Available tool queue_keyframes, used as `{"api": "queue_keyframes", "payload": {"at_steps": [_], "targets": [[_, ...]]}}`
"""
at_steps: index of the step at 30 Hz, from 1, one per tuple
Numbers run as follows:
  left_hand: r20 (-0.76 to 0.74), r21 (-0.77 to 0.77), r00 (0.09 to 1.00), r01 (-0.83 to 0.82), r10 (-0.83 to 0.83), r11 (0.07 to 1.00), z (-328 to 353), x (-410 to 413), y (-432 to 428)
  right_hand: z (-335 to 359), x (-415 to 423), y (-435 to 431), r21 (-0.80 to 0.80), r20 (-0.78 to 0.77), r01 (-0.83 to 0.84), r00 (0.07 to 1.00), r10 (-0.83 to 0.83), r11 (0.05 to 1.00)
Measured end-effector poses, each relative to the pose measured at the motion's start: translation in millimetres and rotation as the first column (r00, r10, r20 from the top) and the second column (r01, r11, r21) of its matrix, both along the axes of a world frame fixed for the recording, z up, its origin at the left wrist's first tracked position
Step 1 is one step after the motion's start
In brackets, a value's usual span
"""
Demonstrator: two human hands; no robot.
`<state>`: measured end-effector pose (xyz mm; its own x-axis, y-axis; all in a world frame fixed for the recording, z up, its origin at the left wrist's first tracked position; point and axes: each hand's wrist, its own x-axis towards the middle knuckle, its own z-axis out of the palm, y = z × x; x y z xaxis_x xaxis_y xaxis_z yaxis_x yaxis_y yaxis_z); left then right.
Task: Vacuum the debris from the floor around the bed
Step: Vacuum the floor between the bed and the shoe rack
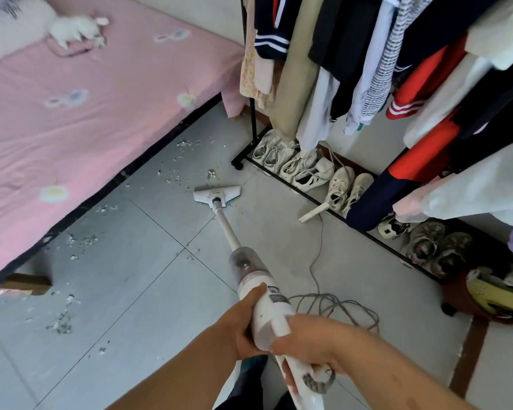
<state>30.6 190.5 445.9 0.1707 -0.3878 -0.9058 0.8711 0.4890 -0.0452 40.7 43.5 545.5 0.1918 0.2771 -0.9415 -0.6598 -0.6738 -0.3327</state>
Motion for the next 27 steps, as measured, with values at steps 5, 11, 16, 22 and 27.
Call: {"api": "queue_keyframes", "payload": {"at_steps": [5, 11, 16, 22, 27], "targets": [[0.017, -0.019, 0.997, -0.078, 0.078, 0.997, 8, 12, -9, 0, 8, -6, 0.001, -0.051, 0.300, 0.953, -0.299, 0.954], [0.096, -0.097, 0.978, -0.175, 0.184, 0.980, 9, 20, -30, 1, 13, -12, 0.057, 0.014, 0.331, 0.943, -0.332, 0.942], [0.153, -0.060, 0.971, -0.175, 0.182, 0.983, 0, 21, -37, -2, 11, -15, 0.058, 0.038, 0.348, 0.936, -0.351, 0.936], [0.141, -0.071, 0.980, -0.134, 0.143, 0.988, -22, 25, -34, -10, 4, -25, 0.080, 0.016, 0.335, 0.941, -0.337, 0.939], [0.147, -0.104, 0.982, -0.101, 0.115, 0.989, -31, 25, -28, -16, 2, -27, 0.083, 0.027, 0.332, 0.942, -0.335, 0.940]]}}
